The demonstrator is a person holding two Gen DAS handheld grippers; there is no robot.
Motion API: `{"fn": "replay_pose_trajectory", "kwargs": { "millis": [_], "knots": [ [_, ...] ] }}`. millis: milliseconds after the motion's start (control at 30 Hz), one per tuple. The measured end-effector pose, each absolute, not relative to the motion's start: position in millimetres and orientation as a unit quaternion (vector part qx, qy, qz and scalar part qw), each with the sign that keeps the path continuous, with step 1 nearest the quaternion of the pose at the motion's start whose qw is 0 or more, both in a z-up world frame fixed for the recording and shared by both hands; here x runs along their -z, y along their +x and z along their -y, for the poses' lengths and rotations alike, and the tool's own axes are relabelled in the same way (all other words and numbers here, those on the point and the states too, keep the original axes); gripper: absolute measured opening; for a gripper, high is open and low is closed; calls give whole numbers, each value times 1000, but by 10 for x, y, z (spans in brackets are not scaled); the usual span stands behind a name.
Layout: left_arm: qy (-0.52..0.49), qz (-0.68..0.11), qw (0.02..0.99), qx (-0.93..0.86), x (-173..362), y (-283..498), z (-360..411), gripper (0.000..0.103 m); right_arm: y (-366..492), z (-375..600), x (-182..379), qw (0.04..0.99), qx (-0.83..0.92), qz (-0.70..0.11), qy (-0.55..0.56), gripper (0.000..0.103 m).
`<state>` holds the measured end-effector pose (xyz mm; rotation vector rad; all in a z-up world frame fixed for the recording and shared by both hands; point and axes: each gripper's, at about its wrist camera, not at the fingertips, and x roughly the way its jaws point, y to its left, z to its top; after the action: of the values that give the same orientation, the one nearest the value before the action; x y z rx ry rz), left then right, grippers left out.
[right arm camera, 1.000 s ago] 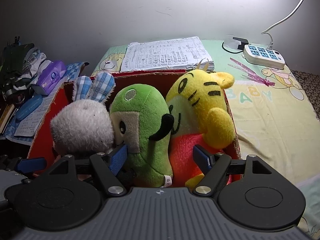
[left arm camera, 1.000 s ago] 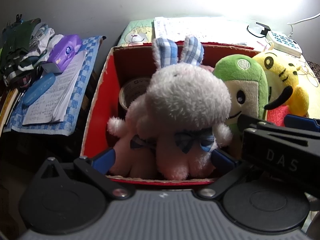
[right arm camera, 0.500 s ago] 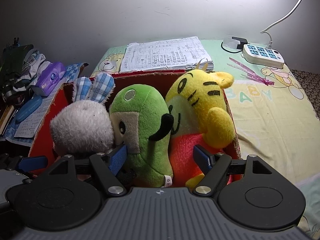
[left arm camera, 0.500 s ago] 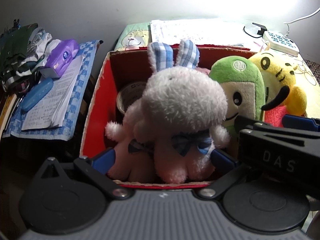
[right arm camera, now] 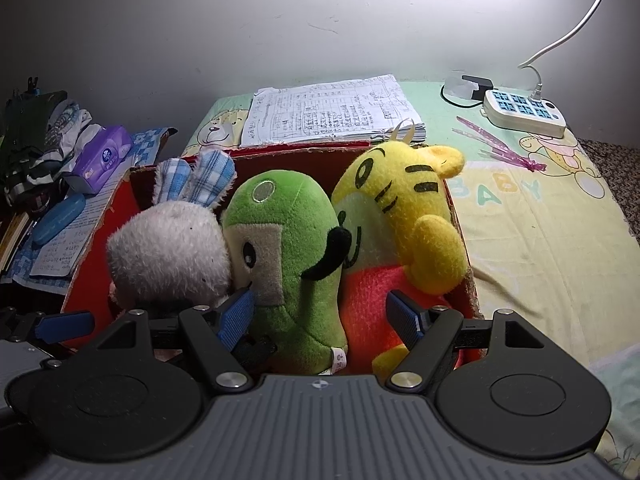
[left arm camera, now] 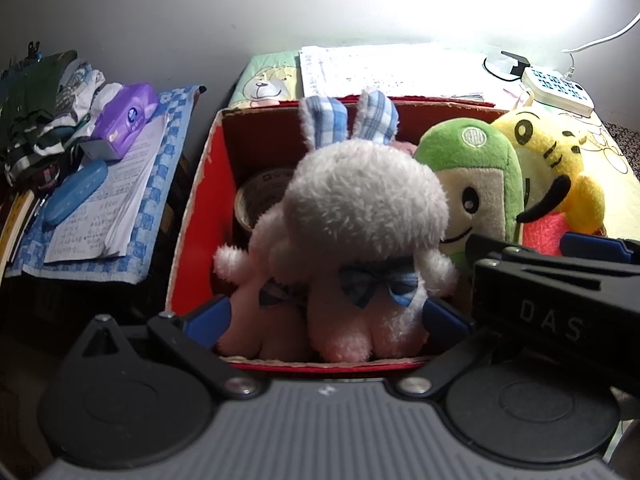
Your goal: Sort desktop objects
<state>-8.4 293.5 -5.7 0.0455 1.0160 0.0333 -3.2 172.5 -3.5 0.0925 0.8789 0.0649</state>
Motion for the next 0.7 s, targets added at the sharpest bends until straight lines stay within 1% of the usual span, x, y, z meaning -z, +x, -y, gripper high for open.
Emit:
{"fn": "replay_pose_trajectory", "kwargs": {
  "millis": [700],
  "knots": [
    [32, -472, 881, -3, -112, -50, -2861, 103, -44, -1595, -112, 913, -14, -404, 51, 76]
  ]
}}
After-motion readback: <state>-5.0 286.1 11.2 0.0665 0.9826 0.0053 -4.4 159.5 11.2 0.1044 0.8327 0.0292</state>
